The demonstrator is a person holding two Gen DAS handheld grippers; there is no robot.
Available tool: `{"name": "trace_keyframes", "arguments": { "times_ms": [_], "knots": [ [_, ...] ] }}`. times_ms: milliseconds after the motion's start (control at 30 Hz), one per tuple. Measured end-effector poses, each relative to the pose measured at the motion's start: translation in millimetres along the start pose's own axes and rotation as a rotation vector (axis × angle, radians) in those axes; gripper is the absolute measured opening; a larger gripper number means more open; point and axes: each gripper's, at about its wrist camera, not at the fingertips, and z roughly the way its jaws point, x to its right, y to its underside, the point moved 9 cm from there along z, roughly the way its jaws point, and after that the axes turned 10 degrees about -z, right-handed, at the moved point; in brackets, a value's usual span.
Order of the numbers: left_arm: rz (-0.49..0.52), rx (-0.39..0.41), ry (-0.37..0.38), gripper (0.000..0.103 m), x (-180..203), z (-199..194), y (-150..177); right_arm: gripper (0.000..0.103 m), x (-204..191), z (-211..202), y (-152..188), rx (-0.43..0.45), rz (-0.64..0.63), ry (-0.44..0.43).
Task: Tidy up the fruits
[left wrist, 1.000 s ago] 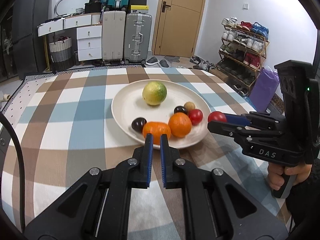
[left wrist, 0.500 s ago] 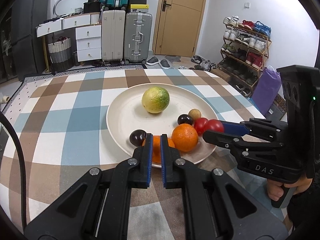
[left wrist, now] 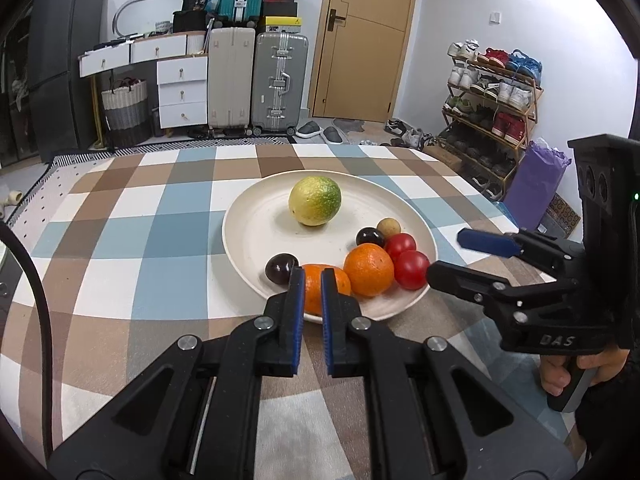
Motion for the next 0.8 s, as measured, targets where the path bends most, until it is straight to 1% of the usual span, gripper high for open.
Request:
{"name": "trace_keyframes", "arguments": {
  "times_ms": [33,67,100,133,167,200,300,367,433,500,533,633,800],
  "knots": [
    [0.005,0.002,-0.005,0.006,0.1,-1.8,1.3,0.078,-0.7,-3.3,0.0,0.014,-0.001,0.001],
    [0.011,0.001,-0.013,0.007,-0.4,-3.8,3.1,0.085,-1.6,-6.1,-0.3,0.024,-0.003,0.001],
    [0.012,0.002,-0.017,0.01,-0.8,-5.5,4.3,0.089,-2.6,-9.8,-0.6,0.038,-0.007,0.005],
    [0.01,0.002,-0.021,0.015,-1.8,-6.9,5.5,0.09,-3.3,-11.7,-0.7,0.045,-0.009,0.008],
    [0.004,0.0,-0.031,0.029,-3.7,-9.0,7.1,0.094,-4.3,-14.6,-0.5,0.054,-0.015,0.013],
    [-0.002,0.003,-0.037,0.048,-5.3,-11.3,8.3,0.101,-5.2,-17.4,0.3,0.059,-0.02,0.019],
    [-0.01,0.055,-0.052,0.074,-8.4,-24.9,8.8,0.103,-7.1,-25.7,2.3,0.08,-0.013,0.014],
    [-0.002,0.075,-0.056,0.087,-7.8,-33.8,10.2,0.103,-7.8,-31.8,3.7,0.095,-0.011,0.013],
    [-0.007,0.086,-0.061,0.09,-8.1,-41.1,13.8,0.103,-7.9,-39.5,4.1,0.116,-0.009,0.019],
    [-0.017,0.083,-0.063,0.101,-9.3,-45.1,17.5,0.103,-7.8,-46.0,4.7,0.135,-0.002,0.016],
    [-0.02,0.091,-0.068,0.102,-9.7,-48.3,19.3,0.103,-8.1,-49.0,4.8,0.141,0.002,0.014],
    [-0.007,0.118,-0.077,0.102,-7.5,-56.8,21.6,0.103,-9.1,-57.3,5.1,0.162,0.012,0.01],
    [0.006,0.134,-0.093,0.102,-5.0,-62.6,22.9,0.103,-13.4,-67.7,5.6,0.193,0.006,0.008]
  ]
}}
